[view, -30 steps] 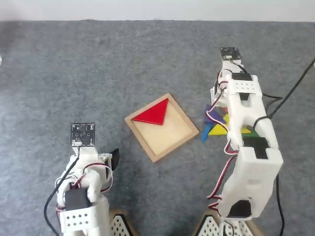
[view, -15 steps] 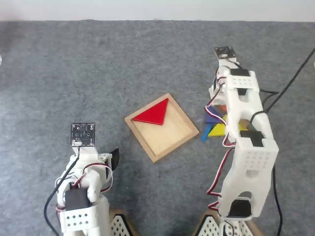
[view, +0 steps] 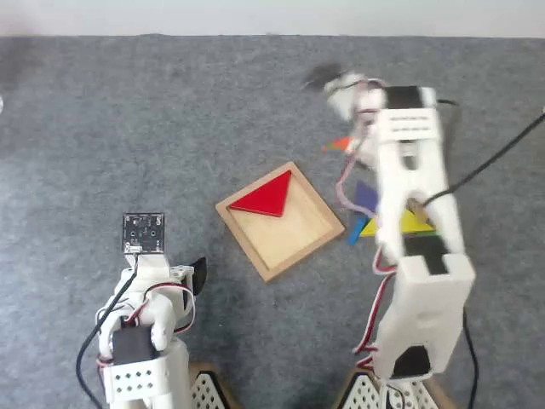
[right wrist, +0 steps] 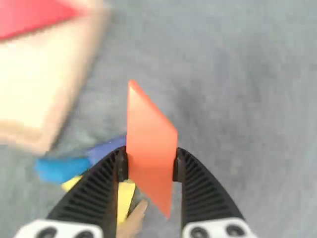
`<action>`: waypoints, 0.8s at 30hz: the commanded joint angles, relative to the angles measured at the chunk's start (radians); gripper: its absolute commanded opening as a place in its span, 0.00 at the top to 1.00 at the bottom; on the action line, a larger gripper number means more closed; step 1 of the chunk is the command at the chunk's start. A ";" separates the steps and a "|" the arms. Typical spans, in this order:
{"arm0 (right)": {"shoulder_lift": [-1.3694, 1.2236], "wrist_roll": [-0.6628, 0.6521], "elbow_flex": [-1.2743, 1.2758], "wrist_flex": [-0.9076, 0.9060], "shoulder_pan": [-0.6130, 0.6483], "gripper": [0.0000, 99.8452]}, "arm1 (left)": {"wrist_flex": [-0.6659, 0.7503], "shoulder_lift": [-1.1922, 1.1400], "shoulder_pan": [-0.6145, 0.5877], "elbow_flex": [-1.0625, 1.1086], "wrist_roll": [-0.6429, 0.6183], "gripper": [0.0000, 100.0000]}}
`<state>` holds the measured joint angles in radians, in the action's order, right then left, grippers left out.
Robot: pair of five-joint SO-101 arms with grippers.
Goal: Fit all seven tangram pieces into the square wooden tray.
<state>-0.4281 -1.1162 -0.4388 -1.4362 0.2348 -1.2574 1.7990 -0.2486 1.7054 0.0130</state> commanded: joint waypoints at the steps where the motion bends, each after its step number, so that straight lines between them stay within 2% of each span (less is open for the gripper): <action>1: 0.079 -0.216 -0.049 -0.097 0.168 0.99 | -0.005 0.021 -0.002 -0.022 -0.008 0.73; 5: 0.076 -0.331 -0.028 -0.124 0.306 0.99 | -0.005 0.021 -0.002 -0.022 -0.008 0.73; 11: 0.076 -0.666 0.129 -0.085 0.407 0.99 | -0.005 0.021 -0.002 -0.022 -0.008 0.73; 17: 0.076 -0.918 0.315 0.056 0.392 0.99 | -0.005 0.021 -0.002 -0.022 -0.008 0.73; 24: 0.074 -1.011 0.336 0.145 0.305 0.99 | -0.005 0.021 -0.002 -0.022 -0.008 0.73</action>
<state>-0.4112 -2.0860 -0.0967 -1.3226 0.5800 -1.2574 1.7990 -0.2486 1.7054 0.0130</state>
